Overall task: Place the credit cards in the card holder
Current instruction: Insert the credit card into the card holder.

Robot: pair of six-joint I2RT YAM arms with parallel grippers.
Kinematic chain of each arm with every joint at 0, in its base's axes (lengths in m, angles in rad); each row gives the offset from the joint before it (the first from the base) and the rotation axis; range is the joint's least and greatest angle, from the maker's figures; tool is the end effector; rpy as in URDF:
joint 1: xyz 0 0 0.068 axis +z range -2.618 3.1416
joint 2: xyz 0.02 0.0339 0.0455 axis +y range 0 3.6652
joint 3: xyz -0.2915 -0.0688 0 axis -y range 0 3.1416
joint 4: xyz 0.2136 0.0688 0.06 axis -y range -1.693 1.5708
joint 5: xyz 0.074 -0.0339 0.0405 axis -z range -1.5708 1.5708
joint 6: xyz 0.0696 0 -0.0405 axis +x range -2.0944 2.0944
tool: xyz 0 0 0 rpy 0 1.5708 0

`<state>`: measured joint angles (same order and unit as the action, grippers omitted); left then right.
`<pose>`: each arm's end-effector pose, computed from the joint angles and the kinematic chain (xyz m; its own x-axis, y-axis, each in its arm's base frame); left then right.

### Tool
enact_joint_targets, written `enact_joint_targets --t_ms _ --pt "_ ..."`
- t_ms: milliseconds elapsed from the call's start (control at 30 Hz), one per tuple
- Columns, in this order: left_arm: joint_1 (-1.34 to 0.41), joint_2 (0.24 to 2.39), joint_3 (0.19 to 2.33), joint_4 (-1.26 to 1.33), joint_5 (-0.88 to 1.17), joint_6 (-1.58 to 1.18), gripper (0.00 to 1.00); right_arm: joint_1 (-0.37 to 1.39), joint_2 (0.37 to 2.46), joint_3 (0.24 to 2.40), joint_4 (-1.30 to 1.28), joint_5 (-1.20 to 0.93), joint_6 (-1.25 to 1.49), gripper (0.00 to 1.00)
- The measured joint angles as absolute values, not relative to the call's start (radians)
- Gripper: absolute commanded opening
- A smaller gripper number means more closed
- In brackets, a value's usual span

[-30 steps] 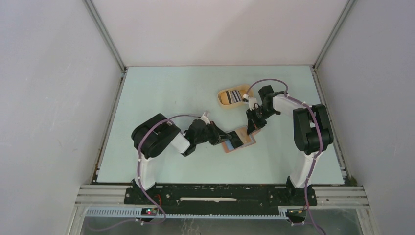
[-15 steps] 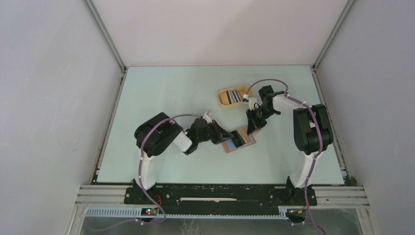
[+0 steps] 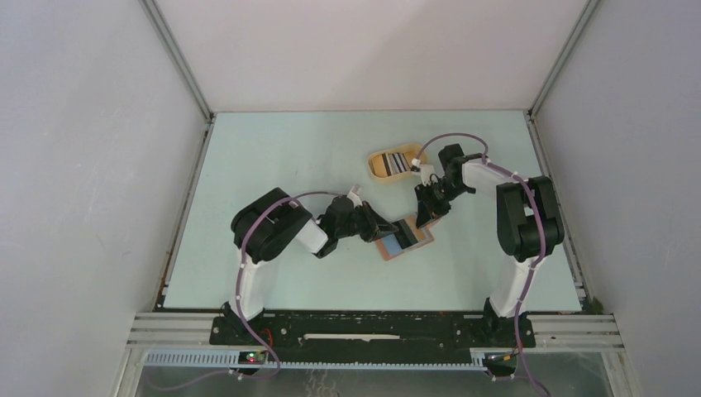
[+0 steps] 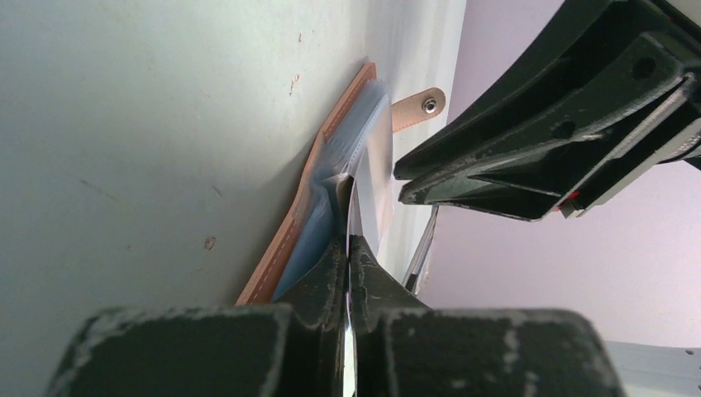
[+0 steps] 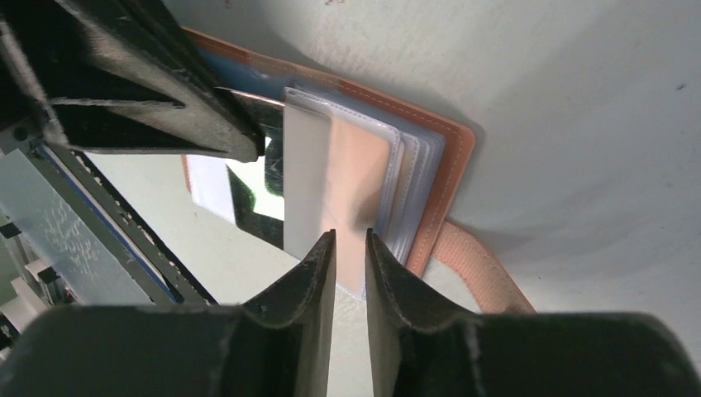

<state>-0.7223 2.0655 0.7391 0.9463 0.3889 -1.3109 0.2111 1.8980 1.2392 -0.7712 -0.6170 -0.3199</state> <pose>0.2803 -0.2821 0.1260 -0.9180 -0.3829 -0.1027 -0.0439 0.3556 -0.9336 0.3217 0.1101 0.1767 -0.8403 -0.4424 -0.3134 -0.5420 0.6757 0.4997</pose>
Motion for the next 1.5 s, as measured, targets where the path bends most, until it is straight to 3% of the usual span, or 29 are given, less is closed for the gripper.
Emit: enact_joint_targets --t_ms 67,267,367,700,1500 --pt "-0.722 2.069 0.744 0.939 0.392 -1.311 0.12 0.207 1.892 1.239 -0.776 -0.633 -0.334 0.27" --pt "-0.722 2.071 0.751 0.905 0.397 -1.311 0.23 0.214 1.84 1.239 -0.797 -0.75 -0.411 0.06" --pt "-0.722 2.072 0.756 0.896 0.4 -1.311 0.27 0.257 1.806 1.239 -0.813 -0.799 -0.47 0.02" --pt "-0.72 2.076 0.765 0.889 0.416 -1.32 0.3 0.447 1.69 1.144 -0.751 -0.798 -0.541 0.0" --pt "-0.713 2.125 0.776 0.961 0.501 -1.4 0.33 0.719 1.563 0.852 -0.349 -0.335 -0.728 0.0"
